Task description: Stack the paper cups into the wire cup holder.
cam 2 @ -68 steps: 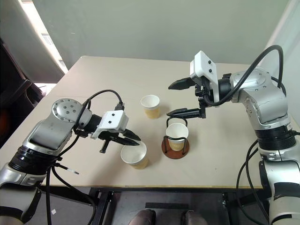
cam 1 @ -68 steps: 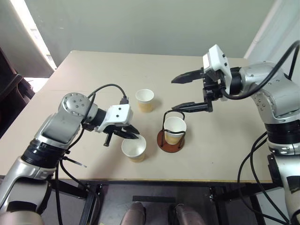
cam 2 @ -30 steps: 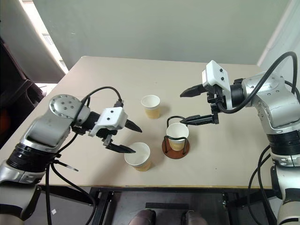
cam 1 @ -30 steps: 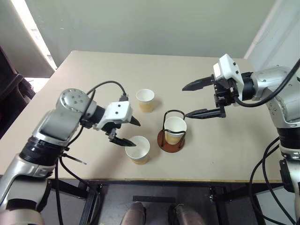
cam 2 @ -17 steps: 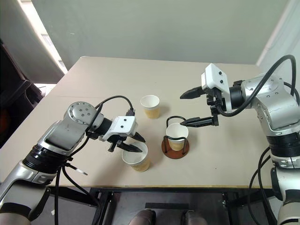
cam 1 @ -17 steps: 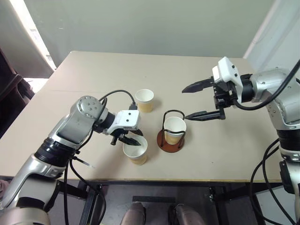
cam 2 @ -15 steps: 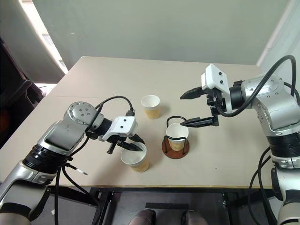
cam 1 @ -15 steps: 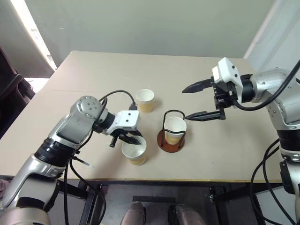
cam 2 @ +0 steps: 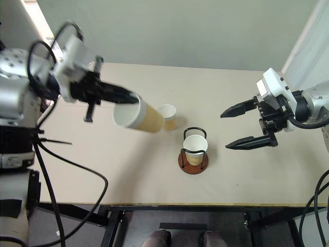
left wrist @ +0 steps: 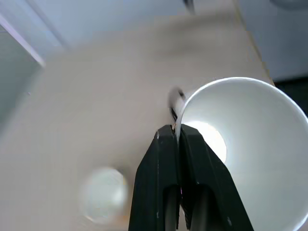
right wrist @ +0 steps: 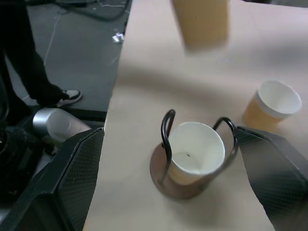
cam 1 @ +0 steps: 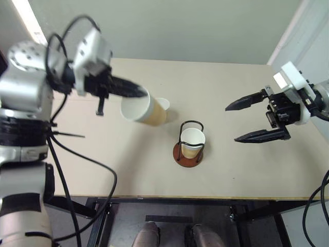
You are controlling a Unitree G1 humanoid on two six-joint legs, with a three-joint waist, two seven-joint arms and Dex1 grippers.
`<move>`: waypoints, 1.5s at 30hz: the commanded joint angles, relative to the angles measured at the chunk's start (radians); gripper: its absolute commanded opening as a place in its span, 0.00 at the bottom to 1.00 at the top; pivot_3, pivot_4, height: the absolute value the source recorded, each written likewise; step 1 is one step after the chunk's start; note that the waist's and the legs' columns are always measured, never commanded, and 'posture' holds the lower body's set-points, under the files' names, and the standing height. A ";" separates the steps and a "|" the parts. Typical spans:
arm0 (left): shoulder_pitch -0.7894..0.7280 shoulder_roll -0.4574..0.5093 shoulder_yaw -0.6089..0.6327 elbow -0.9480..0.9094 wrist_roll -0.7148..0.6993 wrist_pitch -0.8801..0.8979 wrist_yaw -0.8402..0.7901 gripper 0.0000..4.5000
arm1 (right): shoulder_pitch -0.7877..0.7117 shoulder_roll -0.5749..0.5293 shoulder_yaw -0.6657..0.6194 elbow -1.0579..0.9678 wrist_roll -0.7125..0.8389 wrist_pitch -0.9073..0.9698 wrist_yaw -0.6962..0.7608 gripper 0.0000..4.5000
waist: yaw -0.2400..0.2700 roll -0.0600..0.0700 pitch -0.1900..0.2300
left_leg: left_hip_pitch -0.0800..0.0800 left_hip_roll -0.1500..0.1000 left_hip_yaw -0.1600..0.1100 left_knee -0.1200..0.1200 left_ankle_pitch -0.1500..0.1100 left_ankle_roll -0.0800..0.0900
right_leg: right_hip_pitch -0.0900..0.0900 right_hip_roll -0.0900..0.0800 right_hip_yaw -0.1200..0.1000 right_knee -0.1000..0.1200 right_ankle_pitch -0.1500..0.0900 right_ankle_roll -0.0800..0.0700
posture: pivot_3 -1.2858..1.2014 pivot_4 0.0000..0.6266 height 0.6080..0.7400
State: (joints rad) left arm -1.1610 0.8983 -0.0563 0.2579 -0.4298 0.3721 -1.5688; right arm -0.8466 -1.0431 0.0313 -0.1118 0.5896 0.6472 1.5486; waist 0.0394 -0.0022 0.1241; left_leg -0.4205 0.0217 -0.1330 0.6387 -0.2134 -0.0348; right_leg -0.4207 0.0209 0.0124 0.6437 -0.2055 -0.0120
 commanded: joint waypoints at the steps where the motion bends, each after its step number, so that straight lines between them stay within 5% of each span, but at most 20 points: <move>1: -0.062 -0.051 -0.014 0.032 -0.045 -0.015 -0.046 0.02 | -0.012 -0.023 -0.052 -0.021 0.026 0.003 0.004 1.00 | 0.000 0.000 0.000 | 0.000 0.000 0.000 0.000 0.000 0.001 | 0.000 0.000 0.001 0.000 0.000 0.001 | 0.52 0.24 1.00; 14: -0.194 -0.381 -0.292 0.258 0.115 -0.248 -0.046 0.02 | 0.082 -0.068 -0.095 -0.086 0.017 0.014 -0.074 1.00 | 0.010 0.001 0.000 | -0.005 -0.008 0.007 0.017 -0.009 0.017 | 0.002 -0.003 0.014 -0.002 0.000 0.020 | 0.52 0.24 1.00; 31: -0.137 -0.460 -0.395 0.301 0.263 -0.367 -0.017 0.02 | 0.163 -0.089 -0.139 -0.148 0.034 0.027 -0.144 1.00 | 0.019 0.002 0.001 | -0.011 -0.010 0.012 0.031 -0.017 0.025 | 0.002 -0.005 0.019 -0.002 -0.003 0.030 | 0.52 0.24 1.00; 34: -0.139 -0.492 -0.387 0.318 0.302 -0.372 0.018 0.16 | 0.172 -0.088 -0.137 -0.152 0.032 0.026 -0.149 1.00 | 0.020 0.002 0.001 | -0.011 -0.010 0.012 0.032 -0.018 0.025 | 0.002 -0.005 0.019 -0.002 -0.003 0.030 | 0.52 0.24 1.00; 44: -0.208 -0.533 -0.277 0.448 0.355 -0.421 0.172 0.91 | 0.173 -0.092 -0.133 -0.150 0.034 0.022 -0.146 1.00 | 0.020 0.002 0.001 | -0.012 -0.010 0.013 0.034 -0.018 0.026 | 0.002 -0.005 0.019 -0.002 -0.003 0.032 | 0.52 0.24 1.00; 45: -0.228 -0.518 -0.255 0.484 0.365 -0.421 0.212 0.91 | 0.169 -0.090 -0.130 -0.149 0.034 0.021 -0.145 1.00 | 0.019 0.002 0.001 | -0.012 -0.010 0.013 0.035 -0.018 0.026 | 0.002 -0.005 0.019 -0.002 -0.003 0.032 | 0.52 0.24 1.00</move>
State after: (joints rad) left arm -1.3288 0.3549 -0.3832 0.7091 -0.0770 -0.0365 -1.4261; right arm -0.6565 -1.1179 -0.0642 -0.2450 0.6064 0.6776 1.4033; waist 0.0588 -0.0006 0.1248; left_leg -0.4329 0.0115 -0.1198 0.6736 -0.2317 -0.0083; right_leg -0.4187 0.0159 0.0316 0.6419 -0.2080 0.0201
